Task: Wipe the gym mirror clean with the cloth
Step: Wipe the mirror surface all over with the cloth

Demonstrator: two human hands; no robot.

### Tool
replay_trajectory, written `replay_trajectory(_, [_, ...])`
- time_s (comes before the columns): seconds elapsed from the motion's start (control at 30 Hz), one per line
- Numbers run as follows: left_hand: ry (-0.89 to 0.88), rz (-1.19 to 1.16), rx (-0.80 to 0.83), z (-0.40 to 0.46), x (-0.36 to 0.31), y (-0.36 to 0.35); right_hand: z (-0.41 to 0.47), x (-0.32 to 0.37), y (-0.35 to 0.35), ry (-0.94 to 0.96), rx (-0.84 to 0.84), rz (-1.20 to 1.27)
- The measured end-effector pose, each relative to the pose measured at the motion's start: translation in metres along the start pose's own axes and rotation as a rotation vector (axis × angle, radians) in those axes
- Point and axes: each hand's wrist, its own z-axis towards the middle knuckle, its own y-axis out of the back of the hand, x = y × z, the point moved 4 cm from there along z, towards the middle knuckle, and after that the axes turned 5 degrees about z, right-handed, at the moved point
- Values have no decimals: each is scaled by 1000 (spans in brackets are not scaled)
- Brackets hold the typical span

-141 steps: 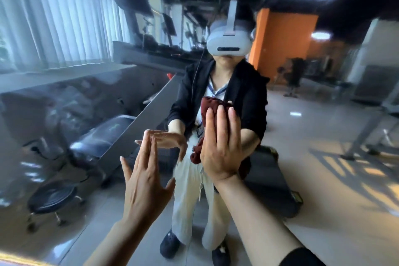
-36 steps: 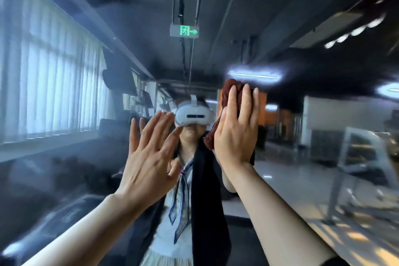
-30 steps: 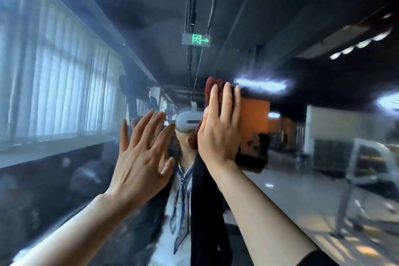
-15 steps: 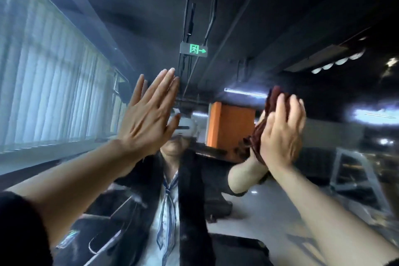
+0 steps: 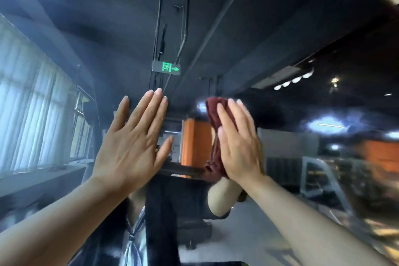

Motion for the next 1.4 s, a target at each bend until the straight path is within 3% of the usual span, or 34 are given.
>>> replay_trajectory(0.17, [-7,23,11,0,0,-1,5,-90,28,-676,-252,-164])
replay_trajectory(0.23, [-6,34,10,0,0,-1,25,-80,19,-758,-286,-140])
replay_trajectory(0.37, [-13,31,-1,0,-2,-1,78,-20,-10,-482,-280,-114])
replay_trajectory(0.53, [-2,3,-10,0,0,-1,95,65,-41,-19,-81,-27])
replay_trajectory(0.7, [-9,8,1,-1,1,0,78,44,-24,341,143,55])
replay_trajectory(0.8, [-1,4,15,-1,0,2,81,-10,-9,260,97,3])
replay_trajectory(0.9, [-3,11,49,-1,-2,1,87,-55,0,-116,-63,-40])
replay_trajectory(0.97, [5,27,83,3,-1,2,92,-49,-4,-304,-147,-67])
replay_trajectory(1.03, [67,12,107,11,-8,7,97,-24,-12,-262,-172,-53])
replay_trajectory(1.1, [138,-13,98,22,-29,14,97,3,-25,-19,-111,21])
replay_trajectory(1.17, [130,-45,58,36,-64,19,96,8,-26,172,-20,69])
replay_trajectory(1.23, [69,-83,30,48,-101,18,95,-15,-17,248,32,77])
replay_trajectory(1.4, [-51,-69,59,70,-178,8,69,-131,25,32,-10,-15])
